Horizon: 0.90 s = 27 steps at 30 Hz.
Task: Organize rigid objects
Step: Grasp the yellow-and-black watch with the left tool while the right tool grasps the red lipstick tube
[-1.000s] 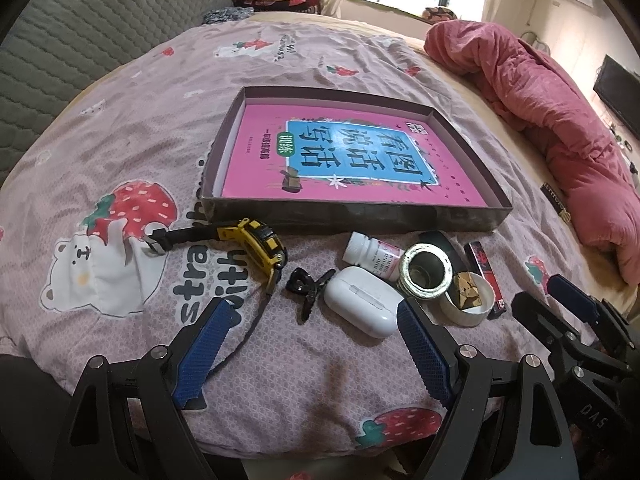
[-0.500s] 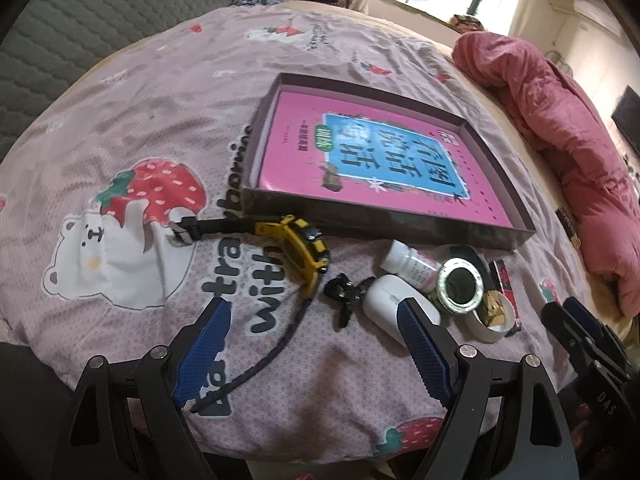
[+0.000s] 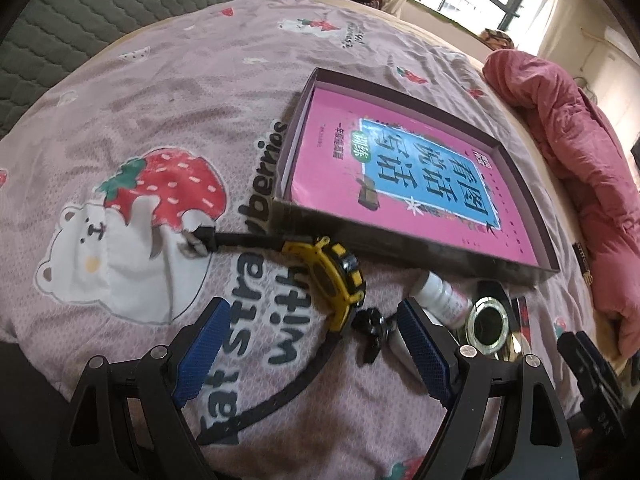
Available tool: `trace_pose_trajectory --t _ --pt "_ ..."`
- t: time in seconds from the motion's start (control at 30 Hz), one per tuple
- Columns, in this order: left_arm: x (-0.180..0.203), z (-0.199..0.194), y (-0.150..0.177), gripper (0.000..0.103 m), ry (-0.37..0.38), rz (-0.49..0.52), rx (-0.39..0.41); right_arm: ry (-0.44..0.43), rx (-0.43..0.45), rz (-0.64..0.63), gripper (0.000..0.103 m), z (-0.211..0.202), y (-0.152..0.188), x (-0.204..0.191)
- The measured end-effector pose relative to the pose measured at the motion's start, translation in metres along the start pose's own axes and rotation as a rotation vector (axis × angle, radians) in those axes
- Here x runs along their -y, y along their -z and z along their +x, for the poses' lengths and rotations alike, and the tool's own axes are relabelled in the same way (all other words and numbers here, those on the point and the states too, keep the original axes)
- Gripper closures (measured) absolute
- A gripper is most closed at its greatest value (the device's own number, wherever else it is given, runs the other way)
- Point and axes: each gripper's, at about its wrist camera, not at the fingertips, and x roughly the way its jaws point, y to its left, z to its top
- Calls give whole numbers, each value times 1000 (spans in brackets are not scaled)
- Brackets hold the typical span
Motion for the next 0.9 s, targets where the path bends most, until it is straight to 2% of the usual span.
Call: trace_pose_trajectory --t 0.4,0.73,0.83,0.9 --pt "-6 22 -15 17 14 -74 -37 2 -19 8 34 11 -3 3" --pt "1 30 -18 17 -39 -44 -51 61 -85 14 34 29 0 12" --pt "5 30 -20 20 -45 -31 -52 86 -89 16 34 32 -2 13" --pt "6 31 -20 27 -50 -26 -54 93 -92 15 34 35 -3 14"
